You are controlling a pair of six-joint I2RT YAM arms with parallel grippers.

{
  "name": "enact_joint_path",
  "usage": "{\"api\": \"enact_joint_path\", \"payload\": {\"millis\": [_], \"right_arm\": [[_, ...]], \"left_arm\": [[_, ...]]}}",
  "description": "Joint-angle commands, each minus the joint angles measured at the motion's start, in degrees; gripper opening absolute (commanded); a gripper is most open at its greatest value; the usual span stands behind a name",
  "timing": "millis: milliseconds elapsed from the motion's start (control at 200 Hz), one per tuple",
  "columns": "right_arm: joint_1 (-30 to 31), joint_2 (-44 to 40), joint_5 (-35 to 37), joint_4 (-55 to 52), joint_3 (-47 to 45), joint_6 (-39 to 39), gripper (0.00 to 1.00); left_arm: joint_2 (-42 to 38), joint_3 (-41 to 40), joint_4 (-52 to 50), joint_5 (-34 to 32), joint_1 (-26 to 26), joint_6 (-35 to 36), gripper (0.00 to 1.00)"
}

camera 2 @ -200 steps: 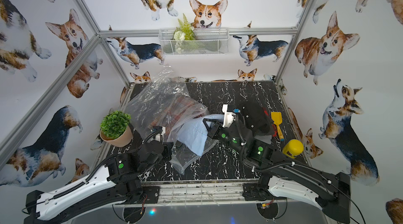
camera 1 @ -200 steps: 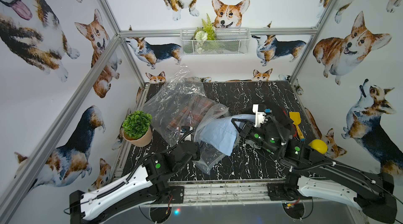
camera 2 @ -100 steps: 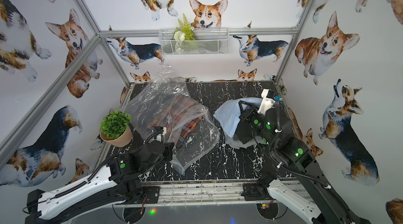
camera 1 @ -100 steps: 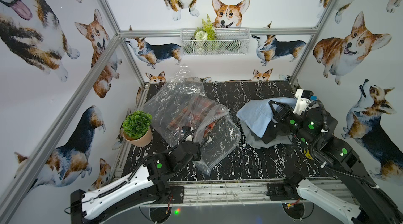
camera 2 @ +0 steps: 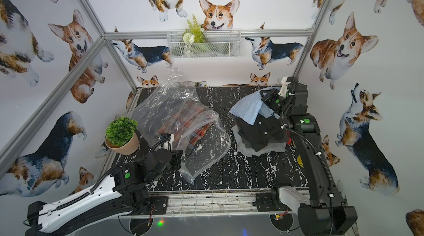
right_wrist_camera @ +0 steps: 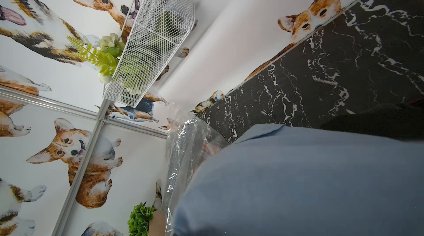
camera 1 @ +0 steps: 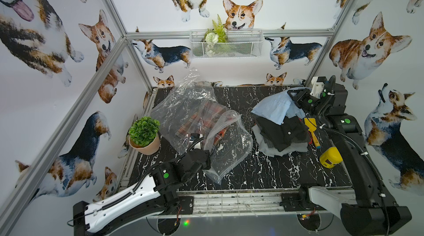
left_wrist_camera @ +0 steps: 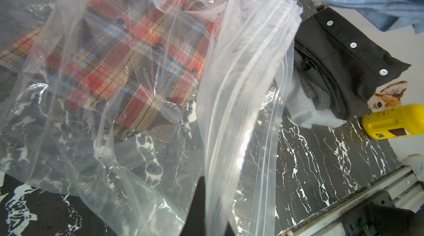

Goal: Take the shirt out of the vacuum bag
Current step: Place the shirt at the center of the board.

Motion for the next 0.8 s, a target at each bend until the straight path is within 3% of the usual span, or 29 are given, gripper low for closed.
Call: {"api": "enact_joint_path", "payload": {"millis": [0,110,265,596,791], "right_arm": [[-0.19,1.82,-3.26,5.63,0.27,-4.28,0.00],[-1.98,0.01,-1.18,10.06,-8.02,-6.97,0.00],[-8.10,0.64,-7.23,24.74,-20.14,1.79,0.00],[-8.41,10.15,-10.23,17.91,-0.10,1.83,0.00],[-8.41,10.79,-11.17,17.65,-0.41,-0.02,0.00]], "left_arm": [[-0.43,-0.29,-0.16,-0.30,0.07,-1.09,0.00],[-0.54,-0.89,-0.04,-0.15,0.08,-1.31,0.00],[-0.62,-1.67,0.36,0.15,0.03,-1.46,0.00],[-0.12,-1.44,1.20,-0.19,0.04,-1.59,0.00],[-1.11,-2.63,1.03,0.25,0.10,-2.30,0.00]]}}
